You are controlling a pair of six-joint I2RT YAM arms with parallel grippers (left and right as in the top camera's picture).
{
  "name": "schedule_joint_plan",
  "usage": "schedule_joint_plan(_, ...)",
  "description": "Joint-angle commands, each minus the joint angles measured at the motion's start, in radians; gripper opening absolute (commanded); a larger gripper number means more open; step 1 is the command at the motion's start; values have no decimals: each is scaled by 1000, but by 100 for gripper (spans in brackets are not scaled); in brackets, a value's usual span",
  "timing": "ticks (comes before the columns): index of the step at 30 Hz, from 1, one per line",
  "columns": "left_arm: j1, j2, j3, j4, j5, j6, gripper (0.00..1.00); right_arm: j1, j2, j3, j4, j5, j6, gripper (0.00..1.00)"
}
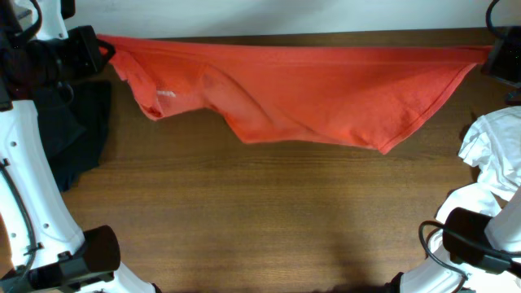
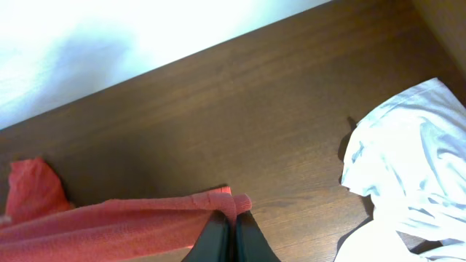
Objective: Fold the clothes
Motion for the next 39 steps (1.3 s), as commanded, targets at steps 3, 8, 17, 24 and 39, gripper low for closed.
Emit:
schedule_joint_plan(3,12,-2,11,66,-40,16,0,-13,43,-2,51,57,-35,4)
schedule_joint_plan(8,-69,159,9,494,-217,15,0,13,232,-2,375,58,-3,4)
schedule_joint_plan(17,-56,245,42,1094,-36,-339,0,-4,192,2,601,177,166,4)
schedule_joint_plan(24,-114,354,12,-92,-124,-36,0,-2,270,-186,103,298,75,4)
schedule_joint_plan(39,-223,527,-417,174,-88,27,36,-1,272,-784,277,331,72,4)
